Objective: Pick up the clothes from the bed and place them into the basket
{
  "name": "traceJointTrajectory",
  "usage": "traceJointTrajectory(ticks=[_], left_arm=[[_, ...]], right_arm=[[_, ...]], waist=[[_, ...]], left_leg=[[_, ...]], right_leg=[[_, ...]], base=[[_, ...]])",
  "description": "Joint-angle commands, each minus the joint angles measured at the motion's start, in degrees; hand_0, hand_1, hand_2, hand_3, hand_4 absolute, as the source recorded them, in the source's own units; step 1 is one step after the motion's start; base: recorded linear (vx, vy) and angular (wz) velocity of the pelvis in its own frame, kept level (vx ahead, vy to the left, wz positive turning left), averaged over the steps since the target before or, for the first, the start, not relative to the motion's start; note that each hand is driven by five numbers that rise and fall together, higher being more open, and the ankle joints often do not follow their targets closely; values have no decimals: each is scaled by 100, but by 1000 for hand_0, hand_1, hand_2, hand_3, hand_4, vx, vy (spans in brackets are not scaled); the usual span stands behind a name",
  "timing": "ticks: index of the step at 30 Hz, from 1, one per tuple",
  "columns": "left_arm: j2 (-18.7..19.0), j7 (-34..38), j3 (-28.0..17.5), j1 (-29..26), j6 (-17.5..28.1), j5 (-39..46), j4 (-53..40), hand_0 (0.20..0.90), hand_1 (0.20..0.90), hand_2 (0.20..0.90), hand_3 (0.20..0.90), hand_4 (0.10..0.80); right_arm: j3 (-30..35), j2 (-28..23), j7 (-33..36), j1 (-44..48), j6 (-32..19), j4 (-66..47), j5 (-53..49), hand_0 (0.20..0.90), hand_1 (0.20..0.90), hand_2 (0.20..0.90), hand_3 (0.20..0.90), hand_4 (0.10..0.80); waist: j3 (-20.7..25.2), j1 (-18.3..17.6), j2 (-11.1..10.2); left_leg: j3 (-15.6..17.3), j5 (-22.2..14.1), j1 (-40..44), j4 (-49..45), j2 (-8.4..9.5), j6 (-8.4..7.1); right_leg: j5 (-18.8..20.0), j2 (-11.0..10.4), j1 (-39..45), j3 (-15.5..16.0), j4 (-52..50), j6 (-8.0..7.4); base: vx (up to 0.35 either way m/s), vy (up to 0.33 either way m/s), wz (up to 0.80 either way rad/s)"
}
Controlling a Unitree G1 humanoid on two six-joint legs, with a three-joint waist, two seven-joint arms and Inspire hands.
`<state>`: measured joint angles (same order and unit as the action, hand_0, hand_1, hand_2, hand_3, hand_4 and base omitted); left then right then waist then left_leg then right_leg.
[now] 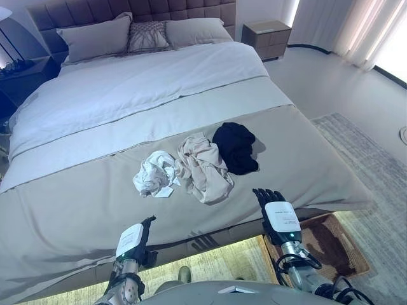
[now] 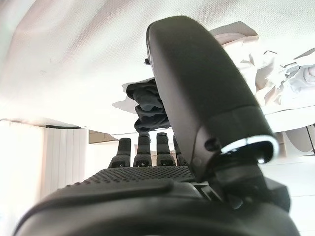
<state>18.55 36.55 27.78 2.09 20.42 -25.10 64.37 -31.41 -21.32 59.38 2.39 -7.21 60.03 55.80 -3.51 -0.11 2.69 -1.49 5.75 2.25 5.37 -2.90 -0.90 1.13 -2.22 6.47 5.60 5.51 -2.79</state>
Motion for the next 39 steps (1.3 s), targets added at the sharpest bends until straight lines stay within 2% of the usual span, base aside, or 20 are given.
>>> traceJointTrajectory(ticks=[1, 7, 12, 18, 23, 31, 33, 36, 39], left_arm=[[128, -156, -156, -450, 295, 602, 214, 900, 900, 900, 900, 800], [58, -214, -180, -449, 380, 574, 222, 900, 900, 900, 900, 800], [41, -593, -156, -481, 309, 827, 214, 900, 900, 900, 900, 800], [18, -563, -149, -545, 365, 892, 229, 900, 900, 900, 900, 800], [43, 52, -44, -589, 292, 279, 158, 900, 900, 900, 900, 800], [145, 843, 35, -724, -228, -232, 148, 900, 900, 900, 900, 800], [175, 938, 19, -735, -230, -342, 127, 900, 900, 900, 900, 800], [202, 836, -43, -720, -166, 8, 43, 900, 900, 900, 900, 800], [249, 1063, -163, -704, -134, -188, -132, 900, 900, 900, 900, 800]], right_arm=[[-79, -29, 338, 342, -33, -32, -106, 900, 900, 900, 900, 800], [-79, 32, 191, 338, -110, 40, -299, 900, 900, 900, 900, 800], [-88, 62, -50, 319, -268, 48, -462, 900, 900, 900, 900, 800], [-113, 98, -127, 339, -417, 74, -658, 900, 900, 900, 900, 800], [-130, 104, -35, 367, -461, 2, -659, 900, 900, 900, 900, 800], [-137, 118, 145, 427, -478, 43, -776, 900, 900, 900, 900, 800], [-125, 94, 171, 445, -512, 24, -832, 900, 900, 900, 900, 800], [-107, 34, 201, 478, -499, -82, -787, 900, 900, 900, 900, 800], [-77, -63, 158, 548, -446, -295, -852, 900, 900, 900, 900, 800]], waist=[[-84, 91, -356], [-87, 86, -349], [-95, 70, -348], [-99, 68, -358], [-91, 69, -361], [-96, 94, -369], [-108, 107, -364], [-130, 139, -355], [-169, 195, -357]], left_leg=[[65, -610, 363, -37, 236, 207], [58, -613, 363, -37, 231, 193], [70, -607, 354, -37, 228, 192], [81, -601, 351, -37, 227, 190], [85, -594, 341, -37, 226, 185], [47, -588, 340, -37, 251, 202], [37, -583, 341, -37, 258, 204], [2, -570, 334, -37, 270, 202], [-47, -564, 329, -37, 291, 201]], right_leg=[[61, -270, -96, -58, -284, -210], [63, -272, -90, -46, -271, -204], [63, -275, -111, -43, -288, -210], [77, -273, -111, -34, -283, -205], [84, -271, -119, -45, -286, -212], [87, -276, -114, -13, -291, -203], [87, -285, -112, 7, -300, -201], [90, -302, -112, 31, -307, -200], [90, -322, -95, 76, -309, -195]], base=[[0, 0, 0], [0, 0, 0], [0, 0, 0], [-5, 0, 0], [0, 0, 0], [0, 0, 0], [17, 5, 0], [23, 12, 2], [49, 22, 5]])
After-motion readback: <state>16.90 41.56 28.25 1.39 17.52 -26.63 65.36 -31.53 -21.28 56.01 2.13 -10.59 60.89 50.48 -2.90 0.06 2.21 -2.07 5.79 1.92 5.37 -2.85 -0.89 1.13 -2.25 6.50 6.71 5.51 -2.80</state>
